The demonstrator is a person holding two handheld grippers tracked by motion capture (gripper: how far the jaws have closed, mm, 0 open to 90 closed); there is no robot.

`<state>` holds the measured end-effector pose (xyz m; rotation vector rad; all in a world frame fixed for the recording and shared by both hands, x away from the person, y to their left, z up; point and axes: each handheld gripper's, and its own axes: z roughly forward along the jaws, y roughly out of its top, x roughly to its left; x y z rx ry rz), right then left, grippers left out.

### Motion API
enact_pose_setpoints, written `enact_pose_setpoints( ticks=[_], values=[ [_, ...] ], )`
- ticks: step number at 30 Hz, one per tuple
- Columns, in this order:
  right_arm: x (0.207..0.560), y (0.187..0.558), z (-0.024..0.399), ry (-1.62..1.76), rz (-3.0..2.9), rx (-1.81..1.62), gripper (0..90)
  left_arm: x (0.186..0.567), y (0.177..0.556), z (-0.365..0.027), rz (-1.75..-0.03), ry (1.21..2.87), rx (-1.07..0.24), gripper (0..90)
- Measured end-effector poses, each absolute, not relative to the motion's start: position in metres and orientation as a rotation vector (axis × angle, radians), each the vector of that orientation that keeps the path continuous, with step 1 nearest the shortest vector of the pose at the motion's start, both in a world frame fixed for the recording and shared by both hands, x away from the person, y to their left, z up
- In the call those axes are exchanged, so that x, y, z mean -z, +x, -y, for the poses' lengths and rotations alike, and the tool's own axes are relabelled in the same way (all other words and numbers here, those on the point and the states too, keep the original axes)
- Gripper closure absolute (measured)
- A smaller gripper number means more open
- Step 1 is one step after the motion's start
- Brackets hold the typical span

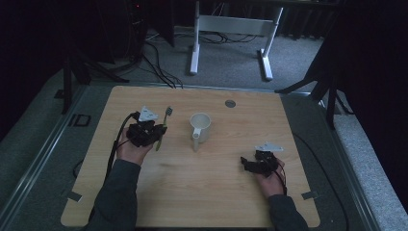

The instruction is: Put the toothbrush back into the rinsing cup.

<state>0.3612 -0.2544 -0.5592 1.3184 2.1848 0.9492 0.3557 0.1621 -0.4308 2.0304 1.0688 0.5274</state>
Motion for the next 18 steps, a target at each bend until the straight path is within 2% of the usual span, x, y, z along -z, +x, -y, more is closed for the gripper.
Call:
enact_pose_setpoints(
  ticks=[18],
  values=[
    [0.5592,0.3612,0.2544,1.318,-2.185,-0.949,25.3,0.4226,0.3589,-0.1532,-1.022,2.011,-0.556,81.1]
  ],
)
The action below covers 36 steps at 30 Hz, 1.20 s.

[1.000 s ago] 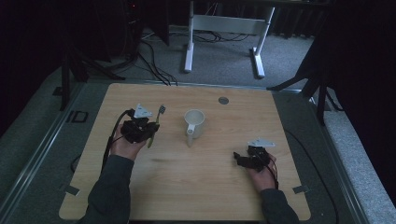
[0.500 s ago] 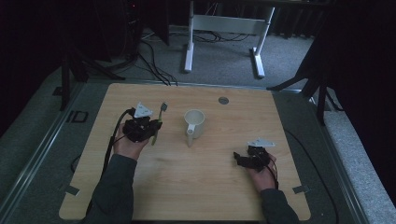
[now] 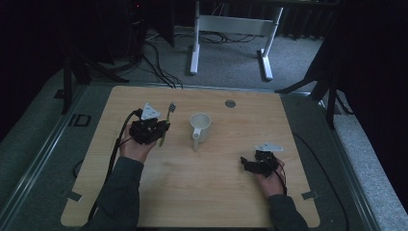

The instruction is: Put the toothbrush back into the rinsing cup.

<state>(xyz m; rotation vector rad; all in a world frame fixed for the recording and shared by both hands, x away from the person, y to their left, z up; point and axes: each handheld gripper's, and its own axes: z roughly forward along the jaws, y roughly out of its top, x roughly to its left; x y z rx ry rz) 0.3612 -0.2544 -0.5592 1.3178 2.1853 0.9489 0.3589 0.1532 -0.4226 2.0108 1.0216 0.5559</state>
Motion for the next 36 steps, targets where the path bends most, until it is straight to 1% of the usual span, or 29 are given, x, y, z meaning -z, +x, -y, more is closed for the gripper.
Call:
enact_pose_setpoints(
  ticks=[23,36],
  values=[
    [0.559,0.361,0.254,1.318,-2.185,-0.95,25.3,0.415,0.36,-0.143,-0.97,1.942,-0.561,80.9],
    [0.559,0.361,0.254,1.318,-2.185,-0.949,25.3,0.415,0.363,-0.14,-0.968,1.917,-0.539,81.0]
  ],
)
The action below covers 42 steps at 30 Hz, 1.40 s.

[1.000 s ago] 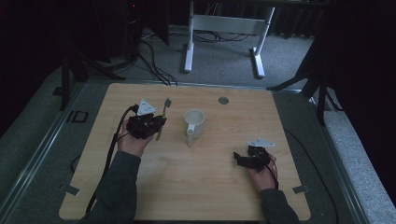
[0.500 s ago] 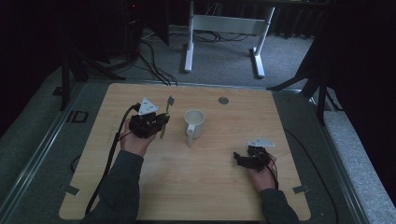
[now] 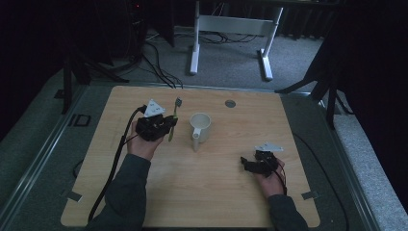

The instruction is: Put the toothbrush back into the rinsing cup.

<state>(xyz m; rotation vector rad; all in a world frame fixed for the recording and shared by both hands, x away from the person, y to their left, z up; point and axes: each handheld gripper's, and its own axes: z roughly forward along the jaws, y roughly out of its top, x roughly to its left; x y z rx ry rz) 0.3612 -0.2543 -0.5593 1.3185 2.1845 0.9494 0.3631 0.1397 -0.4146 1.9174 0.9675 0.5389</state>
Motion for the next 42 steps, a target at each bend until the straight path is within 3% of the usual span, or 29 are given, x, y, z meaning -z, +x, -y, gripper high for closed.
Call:
enact_pose_setpoints(
  ticks=[42],
  values=[
    [0.559,0.361,0.254,1.319,-2.184,-0.95,25.3,0.409,0.364,-0.124,-0.922,1.843,-0.525,81.0]
  ],
)
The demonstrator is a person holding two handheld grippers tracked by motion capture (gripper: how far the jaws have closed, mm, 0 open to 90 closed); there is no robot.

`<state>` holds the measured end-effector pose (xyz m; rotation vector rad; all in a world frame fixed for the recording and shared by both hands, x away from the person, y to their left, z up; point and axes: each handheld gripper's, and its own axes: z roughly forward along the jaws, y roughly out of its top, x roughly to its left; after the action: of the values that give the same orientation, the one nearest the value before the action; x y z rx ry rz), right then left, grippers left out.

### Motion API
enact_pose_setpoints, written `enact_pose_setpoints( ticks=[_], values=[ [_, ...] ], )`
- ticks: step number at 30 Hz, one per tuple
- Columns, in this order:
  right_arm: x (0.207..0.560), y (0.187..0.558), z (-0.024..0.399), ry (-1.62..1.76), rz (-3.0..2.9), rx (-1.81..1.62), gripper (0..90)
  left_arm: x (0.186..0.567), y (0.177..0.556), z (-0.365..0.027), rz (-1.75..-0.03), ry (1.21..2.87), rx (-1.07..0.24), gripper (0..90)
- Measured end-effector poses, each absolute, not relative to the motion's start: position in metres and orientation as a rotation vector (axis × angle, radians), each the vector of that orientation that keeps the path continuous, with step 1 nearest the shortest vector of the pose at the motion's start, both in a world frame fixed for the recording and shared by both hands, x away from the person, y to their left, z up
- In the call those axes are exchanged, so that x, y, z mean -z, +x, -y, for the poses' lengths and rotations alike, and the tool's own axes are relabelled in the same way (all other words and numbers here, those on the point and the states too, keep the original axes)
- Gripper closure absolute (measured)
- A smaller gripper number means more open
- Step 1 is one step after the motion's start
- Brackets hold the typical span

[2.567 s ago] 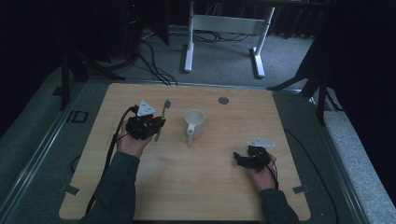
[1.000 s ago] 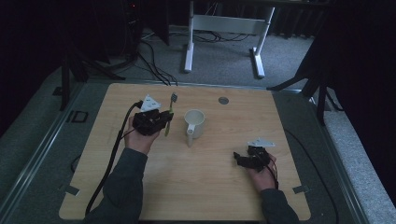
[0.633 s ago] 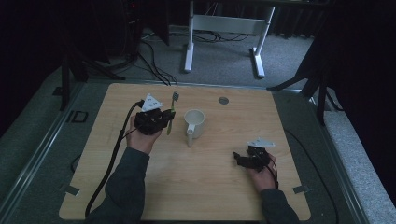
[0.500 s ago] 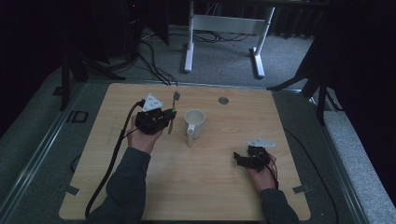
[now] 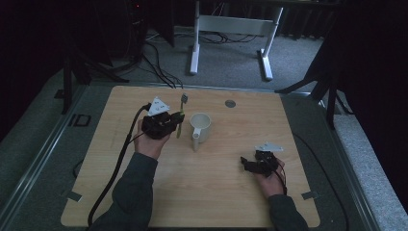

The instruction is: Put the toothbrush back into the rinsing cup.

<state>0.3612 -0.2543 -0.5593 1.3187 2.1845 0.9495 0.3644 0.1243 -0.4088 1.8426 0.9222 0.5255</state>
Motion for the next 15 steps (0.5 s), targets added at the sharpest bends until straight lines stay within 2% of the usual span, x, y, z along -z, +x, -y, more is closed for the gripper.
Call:
enact_pose_setpoints(
  ticks=[15],
  values=[
    [0.5593,0.3612,0.2543,1.319,-2.184,-0.949,25.2,0.4083,0.3627,-0.1204,-0.894,1.81,-0.5,81.0]
  ],
)
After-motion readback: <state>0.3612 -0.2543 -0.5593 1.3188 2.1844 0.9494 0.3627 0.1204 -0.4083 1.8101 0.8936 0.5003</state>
